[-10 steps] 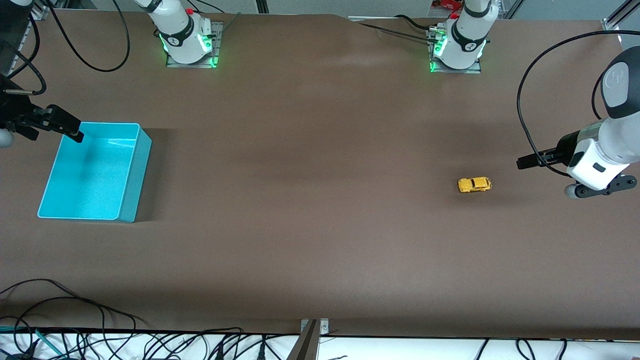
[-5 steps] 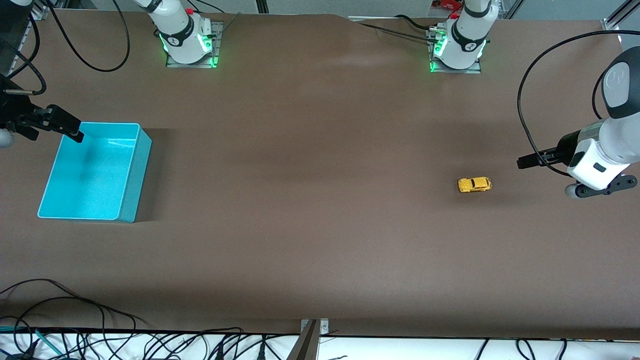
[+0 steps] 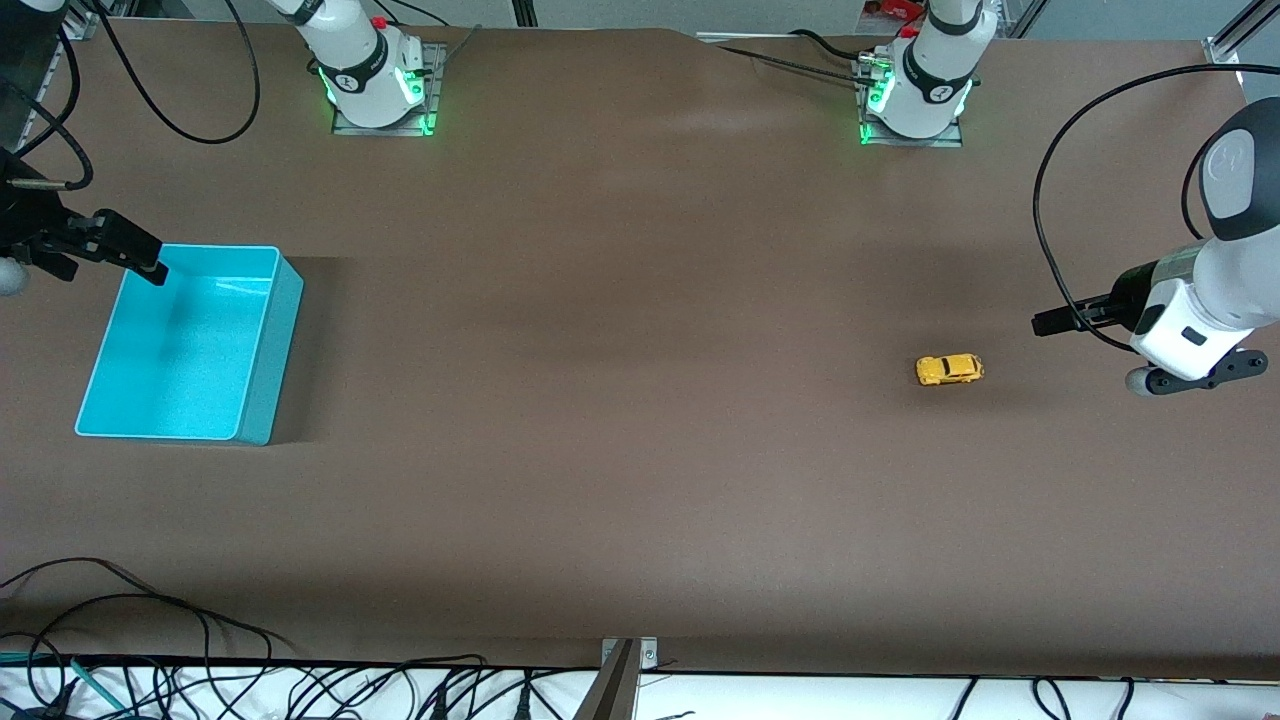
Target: Wind up and store yellow beetle car
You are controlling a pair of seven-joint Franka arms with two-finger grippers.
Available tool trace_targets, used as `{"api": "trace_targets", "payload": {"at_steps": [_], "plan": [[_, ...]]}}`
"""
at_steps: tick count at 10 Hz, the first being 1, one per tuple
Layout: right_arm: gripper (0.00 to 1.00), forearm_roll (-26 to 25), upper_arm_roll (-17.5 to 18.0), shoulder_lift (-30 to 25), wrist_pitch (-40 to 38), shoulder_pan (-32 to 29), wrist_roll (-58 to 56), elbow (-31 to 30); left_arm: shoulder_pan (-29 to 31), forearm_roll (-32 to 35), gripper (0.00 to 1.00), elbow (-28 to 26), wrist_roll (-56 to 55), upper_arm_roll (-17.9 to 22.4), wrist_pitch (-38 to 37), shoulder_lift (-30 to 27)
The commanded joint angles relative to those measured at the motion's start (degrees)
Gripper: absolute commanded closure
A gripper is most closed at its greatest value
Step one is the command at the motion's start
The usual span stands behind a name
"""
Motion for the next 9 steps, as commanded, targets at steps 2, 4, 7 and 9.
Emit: {"api": "trace_targets", "payload": {"at_steps": [2,4,7,9], "plan": [[0.0,-0.6,0.2,0.3,-0.8,0.0,-0.6,1.1,0.2,-1.9,0.0,-0.7,-3.6,0.3,-0.5,-0.8],[0.0,-0.6,0.2,0.3,-0.8,0.0,-0.6,1.1,0.2,-1.9,0.0,-2.0,-14.1,0.3,-0.2,-0.1],[0.0,-0.6,0.2,0.4,-1.0,0.0,-0.6,1.1,1.0,-1.9,0.0,-7.4,-33.1,0.3,3.1,-0.1],[0.0,-0.6,0.2,0.4,-1.0,0.0,-0.6,1.1,1.0,-2.0,0.0,-13.3,-47.9,0.3,10.7,0.0]]}}
